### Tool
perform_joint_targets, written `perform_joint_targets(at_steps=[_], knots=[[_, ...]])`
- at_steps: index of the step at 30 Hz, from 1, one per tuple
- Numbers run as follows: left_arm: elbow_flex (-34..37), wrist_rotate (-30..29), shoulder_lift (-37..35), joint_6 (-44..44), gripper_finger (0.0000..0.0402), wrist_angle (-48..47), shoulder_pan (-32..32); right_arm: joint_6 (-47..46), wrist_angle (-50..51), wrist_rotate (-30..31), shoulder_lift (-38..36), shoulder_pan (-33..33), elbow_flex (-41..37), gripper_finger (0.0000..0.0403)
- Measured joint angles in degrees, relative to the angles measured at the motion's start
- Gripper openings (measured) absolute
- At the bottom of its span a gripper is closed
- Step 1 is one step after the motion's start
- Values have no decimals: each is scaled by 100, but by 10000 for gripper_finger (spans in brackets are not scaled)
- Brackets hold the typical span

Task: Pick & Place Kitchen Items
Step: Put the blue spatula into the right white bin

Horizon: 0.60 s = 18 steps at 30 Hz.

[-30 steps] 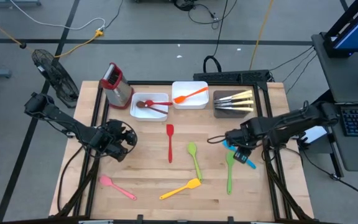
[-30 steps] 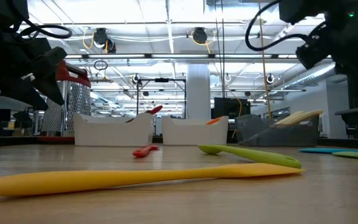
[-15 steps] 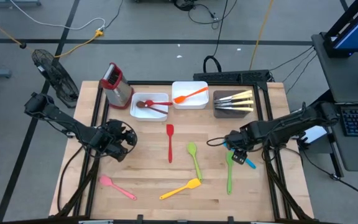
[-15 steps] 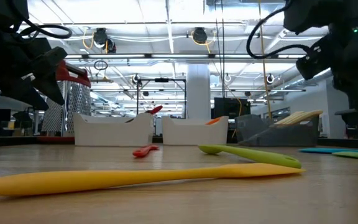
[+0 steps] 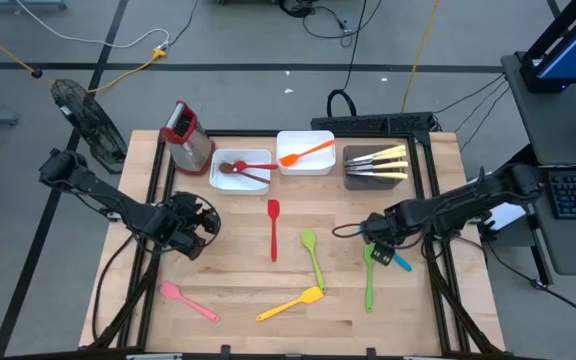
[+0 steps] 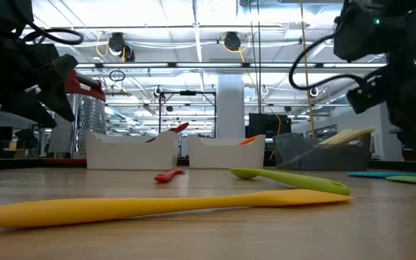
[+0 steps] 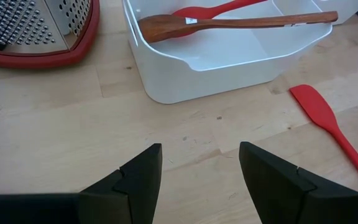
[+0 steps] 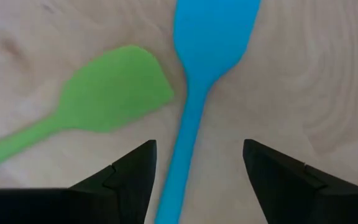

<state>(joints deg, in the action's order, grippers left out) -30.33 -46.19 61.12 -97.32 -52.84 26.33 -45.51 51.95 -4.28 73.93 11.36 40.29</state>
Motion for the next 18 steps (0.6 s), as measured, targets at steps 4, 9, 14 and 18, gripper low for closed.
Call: perform_joint_targets(at_steps=[4,9,14,18], knots=[[0,-2,-1,0,220,0,0,11,-420,3,205,1,-131,233],[-1,-2,-1,0,219,0,0,30,-832,120,522,1,-190,228],[-2,-2,-2,0,219,6,0,243,-781,200,803,1,-183,214],[-1,-2,-2,0,220,50,0,348,-741,160,932,1,-190,201]])
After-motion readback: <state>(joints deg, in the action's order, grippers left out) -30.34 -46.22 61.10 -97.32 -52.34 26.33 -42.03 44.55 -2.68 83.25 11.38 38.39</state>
